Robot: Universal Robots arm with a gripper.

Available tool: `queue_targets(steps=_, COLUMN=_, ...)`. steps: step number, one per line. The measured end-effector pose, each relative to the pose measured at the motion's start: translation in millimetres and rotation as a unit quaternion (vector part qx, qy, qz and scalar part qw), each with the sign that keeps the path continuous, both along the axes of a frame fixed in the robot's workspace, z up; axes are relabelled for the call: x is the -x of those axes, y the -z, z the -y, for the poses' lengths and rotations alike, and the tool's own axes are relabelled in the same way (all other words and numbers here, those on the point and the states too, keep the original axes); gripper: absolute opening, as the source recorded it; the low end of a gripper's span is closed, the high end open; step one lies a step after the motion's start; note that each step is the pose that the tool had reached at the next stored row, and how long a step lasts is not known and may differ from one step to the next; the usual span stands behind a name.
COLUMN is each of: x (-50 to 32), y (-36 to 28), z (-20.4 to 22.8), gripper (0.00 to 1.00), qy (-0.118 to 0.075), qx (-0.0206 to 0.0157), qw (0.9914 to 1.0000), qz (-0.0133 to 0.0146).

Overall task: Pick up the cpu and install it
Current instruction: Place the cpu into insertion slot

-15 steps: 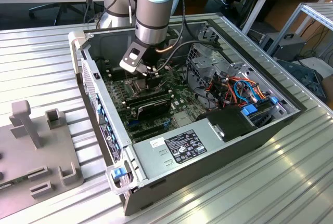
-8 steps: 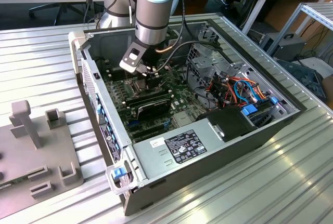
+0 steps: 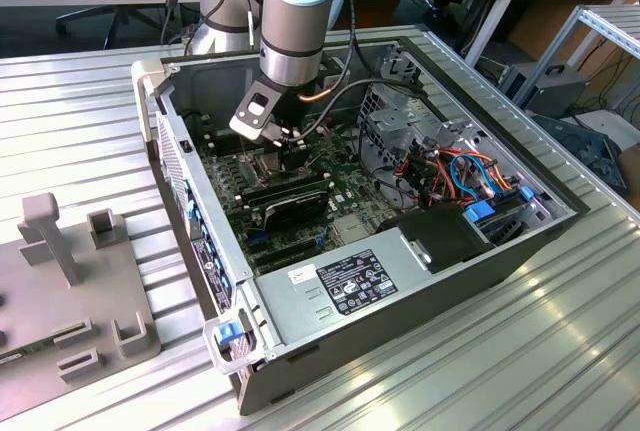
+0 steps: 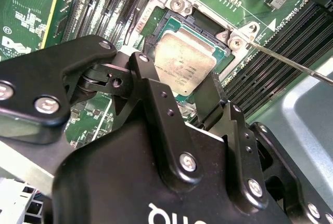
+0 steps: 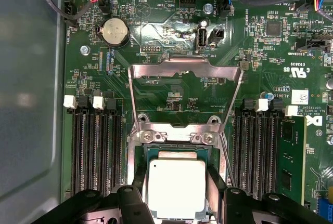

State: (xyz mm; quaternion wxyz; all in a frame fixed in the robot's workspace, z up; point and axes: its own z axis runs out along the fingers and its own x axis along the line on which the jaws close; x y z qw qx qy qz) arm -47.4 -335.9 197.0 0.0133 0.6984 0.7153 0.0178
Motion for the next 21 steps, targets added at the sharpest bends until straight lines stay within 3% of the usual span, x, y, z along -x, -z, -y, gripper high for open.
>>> queue_targets(steps=3, x=-0.1, y=0.5, z=-0.3, gripper=0.55, qy=0.000, qx=-0.0009, qw=1.00000, qz=0.0002)
queue_targets(steps=4, x=-0.1, y=0.4, z=-0.2, gripper=0.61, qy=0.000, qx=-0.0004, qw=1.00000, qz=0.0003)
queue_targets(steps=10, x=0.0, y=0.0, z=0.0, gripper=0.61, qy=0.000, qx=-0.0001, qw=1.00000, qz=0.0000)
queue_targets(steps=21, x=0.0, y=-13.5, z=-0.1, gripper=0.61, qy=0.000, qx=0.0000, qw=1.00000, qz=0.0000)
